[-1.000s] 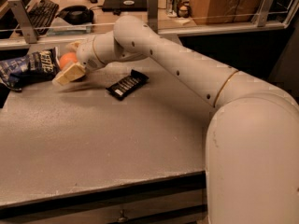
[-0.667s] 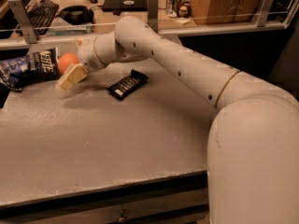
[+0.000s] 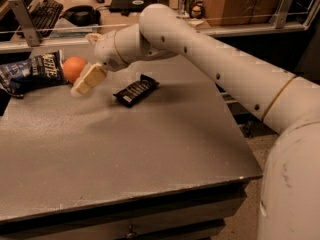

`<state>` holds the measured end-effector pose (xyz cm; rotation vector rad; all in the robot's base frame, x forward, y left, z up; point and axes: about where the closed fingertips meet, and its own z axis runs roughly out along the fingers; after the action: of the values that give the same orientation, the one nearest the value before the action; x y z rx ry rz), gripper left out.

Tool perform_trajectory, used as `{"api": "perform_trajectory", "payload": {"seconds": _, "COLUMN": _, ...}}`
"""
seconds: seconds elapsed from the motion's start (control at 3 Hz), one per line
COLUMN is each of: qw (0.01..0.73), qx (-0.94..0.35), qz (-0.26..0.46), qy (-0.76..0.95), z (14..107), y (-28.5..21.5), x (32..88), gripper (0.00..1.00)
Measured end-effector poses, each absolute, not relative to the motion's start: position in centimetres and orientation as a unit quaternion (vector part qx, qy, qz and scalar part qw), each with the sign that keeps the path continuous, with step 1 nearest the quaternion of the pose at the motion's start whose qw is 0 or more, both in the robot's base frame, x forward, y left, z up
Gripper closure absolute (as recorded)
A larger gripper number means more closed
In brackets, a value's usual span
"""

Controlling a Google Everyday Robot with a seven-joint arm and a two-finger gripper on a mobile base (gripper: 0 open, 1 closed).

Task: Move orange near blue chip bag

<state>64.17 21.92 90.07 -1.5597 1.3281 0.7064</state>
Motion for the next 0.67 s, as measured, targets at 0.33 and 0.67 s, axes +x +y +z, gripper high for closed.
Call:
{"api": "perform_trajectory", "payload": {"seconds": 0.33, "qw": 0.459, "qx": -0.657, "qz": 0.265, "qy": 0.535, "z": 93.3, "y": 16.6, "x": 60.7, "gripper": 0.00}}
{"api": "perform_trajectory", "payload": {"seconds": 0.67, "qw": 0.456, "qx": -0.669, "qz": 0.242, "qy": 0.535, "z": 96.3, "y": 9.9, "x": 56.4, "gripper": 0.00}}
